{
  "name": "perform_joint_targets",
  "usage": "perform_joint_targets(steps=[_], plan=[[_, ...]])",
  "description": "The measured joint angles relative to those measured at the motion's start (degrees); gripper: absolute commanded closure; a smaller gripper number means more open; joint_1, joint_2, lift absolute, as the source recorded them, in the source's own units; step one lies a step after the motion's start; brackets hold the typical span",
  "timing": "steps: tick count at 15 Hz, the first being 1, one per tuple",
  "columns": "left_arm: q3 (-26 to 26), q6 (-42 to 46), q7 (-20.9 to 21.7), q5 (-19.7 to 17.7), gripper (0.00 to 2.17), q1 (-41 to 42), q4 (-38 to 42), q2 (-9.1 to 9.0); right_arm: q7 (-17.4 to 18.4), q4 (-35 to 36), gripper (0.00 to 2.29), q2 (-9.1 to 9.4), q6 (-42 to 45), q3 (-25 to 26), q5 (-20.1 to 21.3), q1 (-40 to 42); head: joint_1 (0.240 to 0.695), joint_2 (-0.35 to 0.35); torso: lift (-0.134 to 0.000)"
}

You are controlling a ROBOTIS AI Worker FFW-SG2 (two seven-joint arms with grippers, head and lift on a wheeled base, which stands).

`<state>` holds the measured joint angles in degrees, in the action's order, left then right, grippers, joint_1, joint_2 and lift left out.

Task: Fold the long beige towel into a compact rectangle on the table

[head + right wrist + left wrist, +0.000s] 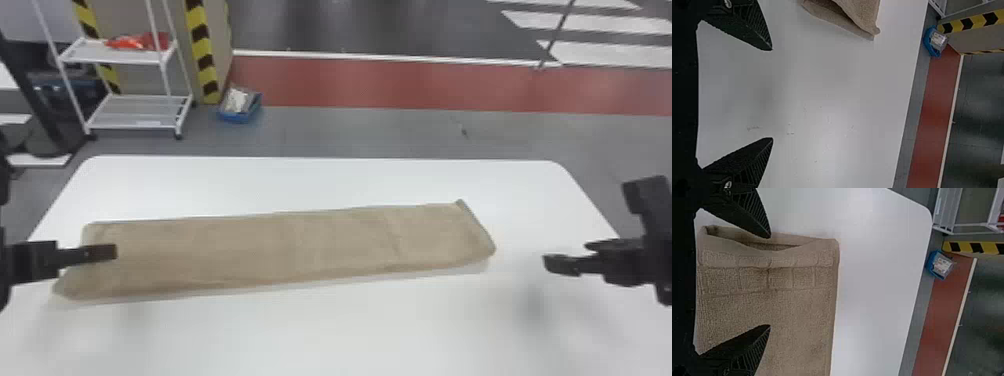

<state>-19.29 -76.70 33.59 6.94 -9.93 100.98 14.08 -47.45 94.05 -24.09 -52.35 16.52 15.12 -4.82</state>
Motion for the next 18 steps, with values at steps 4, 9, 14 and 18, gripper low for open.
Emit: perform_joint_targets(steps=[4,9,14,18], plan=[[-0.01,3.97,-1.65,-0.34,0.14,-0.10,-1.57,-0.04,-0.01,-0.01,0.06,0.05,0.00,0.00,0.00,-0.01,0.695,-0.055,-0.124],[0.40,4.29,0.39,-0.34,0.62,-1.16,-5.16,0.51,-0.01,-0.01,0.06,0.06,-0.07,0.15,0.00,-0.01,0.695,-0.061,-0.124],[0.20,3.03,4.41,-0.23,1.70,-1.63,-5.59,0.76,-0.01,-0.01,0.06,0.07,-0.17,0.07,0.00,-0.10,0.695,-0.071,-0.124],[0.24,2.21,5.59,-0.46,1.70,0.36,-2.91,0.58,0.00,-0.07,0.06,0.09,-0.13,0.12,0.00,-0.10,0.695,-0.082,-0.124]])
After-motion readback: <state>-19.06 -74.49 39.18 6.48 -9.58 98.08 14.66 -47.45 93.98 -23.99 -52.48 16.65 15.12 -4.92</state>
